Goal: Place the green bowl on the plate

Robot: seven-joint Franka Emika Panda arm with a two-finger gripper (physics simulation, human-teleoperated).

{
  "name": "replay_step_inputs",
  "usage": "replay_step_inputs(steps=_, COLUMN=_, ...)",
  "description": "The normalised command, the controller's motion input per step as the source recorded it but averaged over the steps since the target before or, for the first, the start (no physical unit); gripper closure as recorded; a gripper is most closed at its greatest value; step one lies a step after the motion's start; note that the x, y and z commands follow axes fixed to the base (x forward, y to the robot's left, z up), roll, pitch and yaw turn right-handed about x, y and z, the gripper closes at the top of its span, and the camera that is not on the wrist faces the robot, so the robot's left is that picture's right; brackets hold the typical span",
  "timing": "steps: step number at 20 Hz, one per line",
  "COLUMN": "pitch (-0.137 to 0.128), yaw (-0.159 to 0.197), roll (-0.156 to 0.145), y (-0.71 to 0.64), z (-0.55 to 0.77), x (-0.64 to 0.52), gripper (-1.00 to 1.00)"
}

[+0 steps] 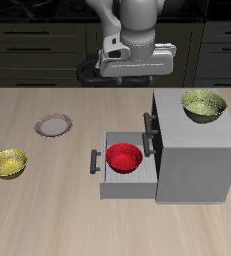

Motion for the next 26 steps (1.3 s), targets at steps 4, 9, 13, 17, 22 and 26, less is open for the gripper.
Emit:
replay_step_inputs(steps=4, pitch=-0.004, yaw=0.009, roll=0.027, y=0.22, z=0.07, x=0.23, gripper=-1.0)
replay_step_inputs(steps=9, pitch=0.007, yaw=-0.007, roll=0.022, y=0.17, z=0.04, x=0.17, gripper=-1.0)
replay_step_inputs(steps=13, pitch=-0.005, yaw=0.005, roll=0.025, y=0.26, z=0.06, x=0.16, gripper=-1.0)
replay_step_inputs(steps=17, pitch=-0.004, yaw=-0.002, roll=0.028, y=0.29, z=0.12, x=0.2, gripper=-1.0)
replay_step_inputs(steps=22, pitch=-0.008, yaw=-0.016, roll=0.025, y=0.25, z=0.1, x=0.15, gripper=-1.0)
replay_step_inputs(steps=26, pitch=-0.003, yaw=-0.028, roll=0.018, y=0.14, z=0.1, x=0.1, gripper=-1.0)
